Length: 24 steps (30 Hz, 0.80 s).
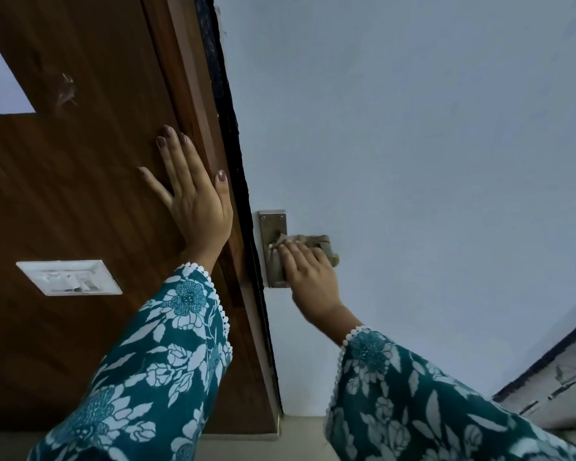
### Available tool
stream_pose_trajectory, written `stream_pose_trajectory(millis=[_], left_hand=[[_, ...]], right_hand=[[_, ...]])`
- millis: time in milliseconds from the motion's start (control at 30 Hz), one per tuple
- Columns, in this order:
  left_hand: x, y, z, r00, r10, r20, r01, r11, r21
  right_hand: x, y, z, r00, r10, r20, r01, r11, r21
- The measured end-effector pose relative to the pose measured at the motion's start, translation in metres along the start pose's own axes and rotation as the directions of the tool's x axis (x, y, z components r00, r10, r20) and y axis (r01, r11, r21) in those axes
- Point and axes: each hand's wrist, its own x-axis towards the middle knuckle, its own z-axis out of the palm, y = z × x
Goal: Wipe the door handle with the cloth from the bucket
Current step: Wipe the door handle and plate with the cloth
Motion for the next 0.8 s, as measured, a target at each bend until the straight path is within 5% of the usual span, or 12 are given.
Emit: stream_pose_trajectory(millis=[267, 467, 633, 700, 800], left_hand=[[-0.016, -0.002, 0.005, 1.000, 0.000, -0.003, 0.000, 1.000, 0.007], [-0.018, -0.002, 0.006, 1.000, -0.001, -0.011, 0.001, 1.000, 0.009], [-0.020, -0.003, 0.008, 1.000, -0.007, -0.006, 0.007, 1.000, 0.022], [-0.020, -0.002, 0.009, 1.000, -0.005, -0.023, 0.005, 1.000, 0.023], [-0.021, -0.004, 0.009, 1.000, -0.006, -0.024, 0.007, 1.000, 0.025]], right_hand=[[-0.025, 0.025, 0.005, 0.982, 0.172, -0.078, -0.169, 0.985, 0.041], [-0.006, -0.005, 0.007, 0.990, 0.097, -0.102, -0.090, 0.994, 0.069], [-0.029, 0.032, 0.018, 0.951, 0.293, -0.096, -0.267, 0.938, 0.219], [-0.032, 0.039, 0.021, 0.909, 0.417, -0.009, -0.372, 0.821, 0.433], [-0.035, 0.035, 0.020, 0.754, 0.634, 0.170, -0.496, 0.381, 0.780]])
